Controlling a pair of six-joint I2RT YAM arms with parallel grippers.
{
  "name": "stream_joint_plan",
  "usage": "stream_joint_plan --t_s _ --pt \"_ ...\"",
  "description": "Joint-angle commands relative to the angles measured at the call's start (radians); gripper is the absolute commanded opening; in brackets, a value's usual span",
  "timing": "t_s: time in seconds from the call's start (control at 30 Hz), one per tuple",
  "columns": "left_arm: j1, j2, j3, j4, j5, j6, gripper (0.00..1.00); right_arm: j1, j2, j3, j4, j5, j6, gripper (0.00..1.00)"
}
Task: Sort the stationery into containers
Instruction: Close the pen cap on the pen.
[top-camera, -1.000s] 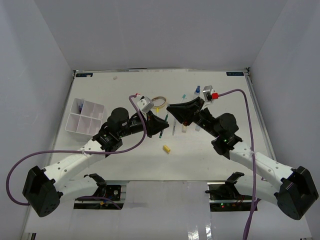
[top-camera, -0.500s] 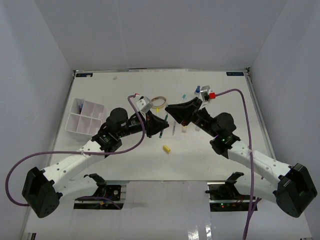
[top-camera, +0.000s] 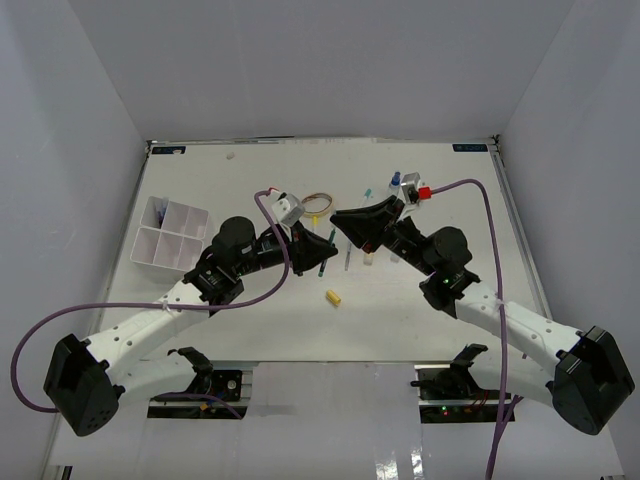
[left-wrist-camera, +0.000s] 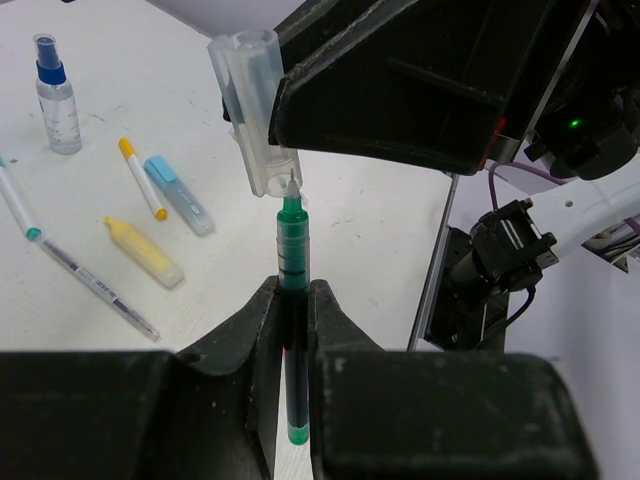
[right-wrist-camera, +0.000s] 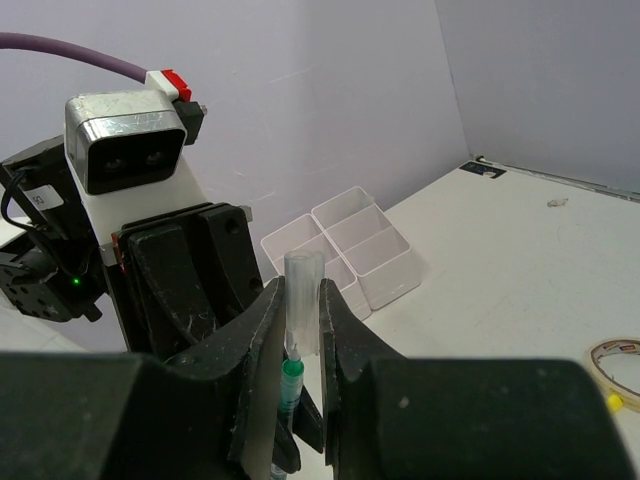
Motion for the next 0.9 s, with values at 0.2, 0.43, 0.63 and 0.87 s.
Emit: stream_joint_plan --t_s 0.2,0.43,0.63,0.87 --pt "0.002 -0.024 -0.020 0.116 -0.007 -0.070 0.00 0.008 -0.022 -0.025 0.094 0.015 0.016 0.08" --pt "0.002 -0.013 0.009 0.130 -0.009 -0.068 0.00 0.009 -0.026 -0.033 0.109 0.016 0.017 0.08" --pt "0.002 -0.007 0.009 0.177 -0.004 -0.096 0.00 0.009 -0.025 -0.042 0.140 0.021 0.022 0.08" --pt "0.002 0.010 0.012 0.248 0.003 -0.150 0.00 0.009 -0.022 -0.056 0.161 0.006 0.003 0.08"
